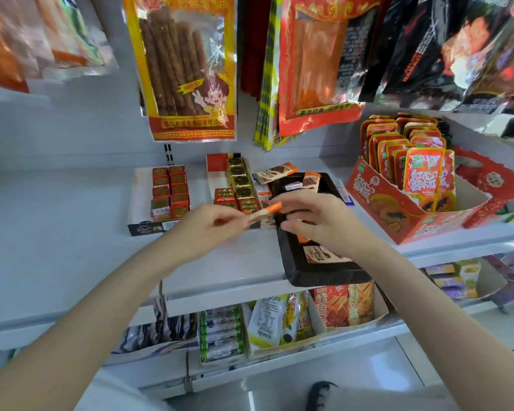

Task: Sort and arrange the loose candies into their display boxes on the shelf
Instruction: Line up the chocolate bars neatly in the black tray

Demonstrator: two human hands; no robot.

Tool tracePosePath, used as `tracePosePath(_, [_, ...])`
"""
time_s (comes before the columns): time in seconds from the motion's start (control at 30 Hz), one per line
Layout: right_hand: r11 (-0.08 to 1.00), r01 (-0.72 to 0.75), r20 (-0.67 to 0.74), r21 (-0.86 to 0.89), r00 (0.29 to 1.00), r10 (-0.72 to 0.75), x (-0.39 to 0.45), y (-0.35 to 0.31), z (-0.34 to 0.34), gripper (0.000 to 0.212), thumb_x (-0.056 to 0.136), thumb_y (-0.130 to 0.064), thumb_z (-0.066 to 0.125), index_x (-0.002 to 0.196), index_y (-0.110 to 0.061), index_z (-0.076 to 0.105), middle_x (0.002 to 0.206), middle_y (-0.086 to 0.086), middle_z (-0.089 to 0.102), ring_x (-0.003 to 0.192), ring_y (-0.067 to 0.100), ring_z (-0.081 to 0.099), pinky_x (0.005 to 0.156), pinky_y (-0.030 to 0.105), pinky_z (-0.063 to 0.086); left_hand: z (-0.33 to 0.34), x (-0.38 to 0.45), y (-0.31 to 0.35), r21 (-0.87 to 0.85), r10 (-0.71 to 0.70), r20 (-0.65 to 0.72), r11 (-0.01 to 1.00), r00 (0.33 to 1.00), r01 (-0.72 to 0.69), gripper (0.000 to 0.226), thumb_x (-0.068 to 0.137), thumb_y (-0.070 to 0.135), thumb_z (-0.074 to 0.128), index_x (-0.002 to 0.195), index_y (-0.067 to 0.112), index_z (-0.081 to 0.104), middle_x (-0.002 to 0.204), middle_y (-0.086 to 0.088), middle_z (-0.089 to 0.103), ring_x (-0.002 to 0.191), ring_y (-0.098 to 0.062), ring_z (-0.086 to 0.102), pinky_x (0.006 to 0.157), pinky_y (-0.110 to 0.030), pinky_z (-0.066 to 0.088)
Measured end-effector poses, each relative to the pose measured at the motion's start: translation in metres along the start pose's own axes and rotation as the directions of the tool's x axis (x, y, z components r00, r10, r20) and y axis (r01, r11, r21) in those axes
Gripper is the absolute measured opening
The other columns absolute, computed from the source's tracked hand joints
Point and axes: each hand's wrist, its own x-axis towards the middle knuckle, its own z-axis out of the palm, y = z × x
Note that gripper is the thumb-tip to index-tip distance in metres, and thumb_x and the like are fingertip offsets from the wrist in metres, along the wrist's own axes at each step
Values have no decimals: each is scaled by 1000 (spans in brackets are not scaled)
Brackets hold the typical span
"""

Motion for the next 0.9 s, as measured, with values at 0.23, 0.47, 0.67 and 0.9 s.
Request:
tracePosePath(0.23, [811, -144, -221, 567, 922, 318, -9, 1, -20, 10, 86, -7, 59, 96, -6, 57, 67, 7, 60, 58, 15, 61, 59, 23, 52, 14, 17, 27, -572, -113, -1, 815, 994, 92, 11, 85, 7, 60, 91, 16, 62, 79, -1, 70, 66, -5, 68, 64, -14, 55])
tracePosePath(0.47, [818, -273, -71, 506, 932, 355, -29, 13, -39, 15, 80, -8, 66, 94, -6, 60, 82, 15, 66, 70, 18, 67, 63, 20, 55, 34, 37, 35, -604, -153, -105, 795, 983, 59, 9, 83, 8, 63, 85, 17, 66, 80, -1, 69, 68, -4, 64, 67, -13, 55])
tracePosePath(0.67, [853, -291, 10, 434, 948, 318, -34, 18, -40, 21, 82, -17, 64, 100, -5, 66, 91, 13, 69, 77, 17, 62, 65, 23, 51, 56, 47, 48, -609, -80, -173, 792, 982, -43, 9, 86, 6, 59, 91, 8, 67, 71, 0, 63, 57, 2, 60, 61, -10, 52])
tracePosePath(0.9, [886, -231, -327, 402, 867, 375, -31, 33, -59, 18, 81, -6, 65, 97, -2, 59, 72, 5, 67, 59, 11, 60, 56, 17, 54, 63, 49, 41, 42, 149, -231, 989, 961, -143, 13, 82, 16, 66, 94, 17, 64, 76, 7, 60, 69, -7, 57, 69, -21, 51])
